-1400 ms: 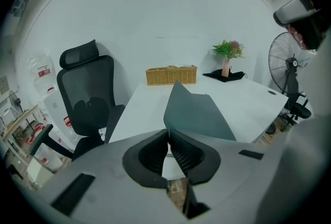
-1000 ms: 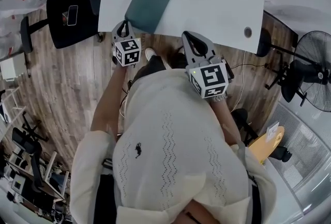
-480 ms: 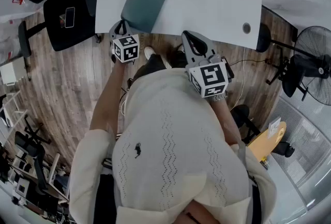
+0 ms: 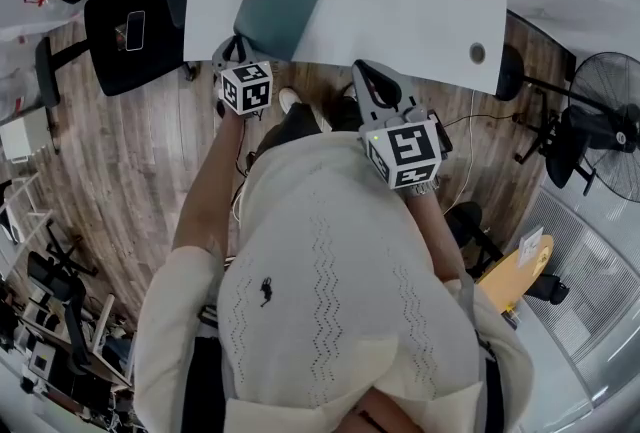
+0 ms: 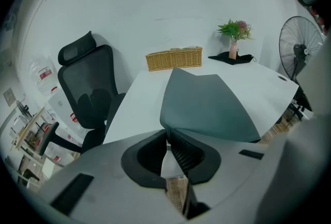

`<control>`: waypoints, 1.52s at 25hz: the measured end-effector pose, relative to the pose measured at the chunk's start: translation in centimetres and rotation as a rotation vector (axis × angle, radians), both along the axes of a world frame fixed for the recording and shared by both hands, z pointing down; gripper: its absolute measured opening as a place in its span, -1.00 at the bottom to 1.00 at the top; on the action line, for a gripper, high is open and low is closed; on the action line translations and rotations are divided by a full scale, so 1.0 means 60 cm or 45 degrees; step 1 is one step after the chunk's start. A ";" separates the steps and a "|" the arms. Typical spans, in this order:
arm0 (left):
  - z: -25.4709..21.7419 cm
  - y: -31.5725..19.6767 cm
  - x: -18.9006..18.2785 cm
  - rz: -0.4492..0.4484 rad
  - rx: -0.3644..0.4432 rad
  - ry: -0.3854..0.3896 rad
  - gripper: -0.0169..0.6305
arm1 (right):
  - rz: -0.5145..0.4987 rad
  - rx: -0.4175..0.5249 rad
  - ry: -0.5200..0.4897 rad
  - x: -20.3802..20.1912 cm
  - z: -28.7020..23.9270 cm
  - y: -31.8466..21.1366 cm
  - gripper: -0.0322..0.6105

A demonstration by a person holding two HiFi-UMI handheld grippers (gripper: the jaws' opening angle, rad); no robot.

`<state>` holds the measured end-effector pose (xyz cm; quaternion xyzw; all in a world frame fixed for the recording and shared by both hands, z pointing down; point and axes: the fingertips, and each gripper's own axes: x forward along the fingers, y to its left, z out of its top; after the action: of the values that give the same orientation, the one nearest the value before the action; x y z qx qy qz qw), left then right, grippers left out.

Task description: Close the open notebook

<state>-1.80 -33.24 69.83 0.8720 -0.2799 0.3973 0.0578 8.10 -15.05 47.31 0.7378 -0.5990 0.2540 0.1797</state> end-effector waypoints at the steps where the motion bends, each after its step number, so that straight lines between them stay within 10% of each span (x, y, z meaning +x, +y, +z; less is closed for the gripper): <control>1: -0.001 0.000 0.000 0.005 -0.005 0.001 -0.87 | -0.001 0.001 -0.001 -0.001 0.000 0.001 -0.90; 16: -0.047 0.003 -0.017 -0.067 -0.003 0.104 -0.55 | -0.083 0.036 -0.021 -0.017 -0.003 0.012 -0.90; 38: -0.258 0.213 0.013 -0.165 0.005 0.513 -0.91 | -0.395 0.081 -0.133 -0.003 -0.005 0.074 -0.90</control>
<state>-1.05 -20.46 54.33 0.9142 -0.3190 0.2097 0.1362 7.92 -10.64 47.01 0.6277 -0.7220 0.2421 0.1619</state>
